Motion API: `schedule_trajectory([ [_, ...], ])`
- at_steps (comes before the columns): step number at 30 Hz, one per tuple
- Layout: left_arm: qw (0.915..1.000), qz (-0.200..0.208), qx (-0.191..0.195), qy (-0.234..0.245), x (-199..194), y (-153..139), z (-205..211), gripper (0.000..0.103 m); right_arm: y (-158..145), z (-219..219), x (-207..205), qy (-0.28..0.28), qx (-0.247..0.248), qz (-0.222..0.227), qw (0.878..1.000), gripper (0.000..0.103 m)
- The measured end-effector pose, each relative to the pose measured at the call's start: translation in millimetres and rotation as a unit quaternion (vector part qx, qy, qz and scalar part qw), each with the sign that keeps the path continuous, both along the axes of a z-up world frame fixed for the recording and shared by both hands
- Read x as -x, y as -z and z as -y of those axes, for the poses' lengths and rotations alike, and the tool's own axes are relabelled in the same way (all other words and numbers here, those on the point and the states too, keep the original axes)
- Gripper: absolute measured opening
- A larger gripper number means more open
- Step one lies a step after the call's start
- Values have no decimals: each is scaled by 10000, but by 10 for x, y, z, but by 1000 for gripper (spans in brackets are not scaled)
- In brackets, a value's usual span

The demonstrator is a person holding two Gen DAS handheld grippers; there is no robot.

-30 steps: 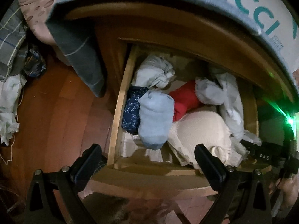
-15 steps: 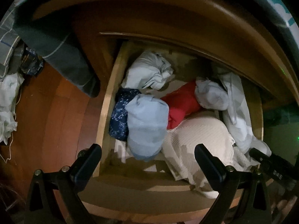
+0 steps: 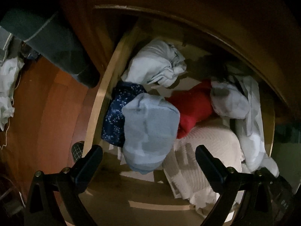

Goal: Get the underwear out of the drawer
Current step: 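Grasp the light blue sock with the left tool while the right tool grasps a white sock, then lift the white sock with the right tool and drop it into the white box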

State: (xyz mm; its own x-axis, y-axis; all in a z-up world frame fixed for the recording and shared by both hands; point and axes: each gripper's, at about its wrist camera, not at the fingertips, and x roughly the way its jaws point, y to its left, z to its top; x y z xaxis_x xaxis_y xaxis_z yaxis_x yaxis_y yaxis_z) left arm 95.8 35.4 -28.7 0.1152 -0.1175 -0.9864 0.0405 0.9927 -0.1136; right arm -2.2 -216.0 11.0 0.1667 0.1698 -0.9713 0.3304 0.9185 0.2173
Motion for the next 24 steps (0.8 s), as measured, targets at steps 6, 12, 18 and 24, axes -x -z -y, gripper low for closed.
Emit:
schedule_trajectory([
  [6, 9994, -299, -15, -153, -48, 126, -11, 46, 7, 12, -8, 24, -25, -12, 10000, 46],
  [12, 9993, -264, 215, -138, -32, 16, -71, 31, -1, -15, -25, -37, 18, -1, 10000, 46],
  [18, 9995, -51, 303, 115, 102, -233, -50, 31, -27, -17, -2, -60, 34, 87, 9999, 46],
  [24, 9982, 266, 375, 388, 210, -435, -88, 31, -123, -38, 36, -100, 134, 268, 9995, 46],
])
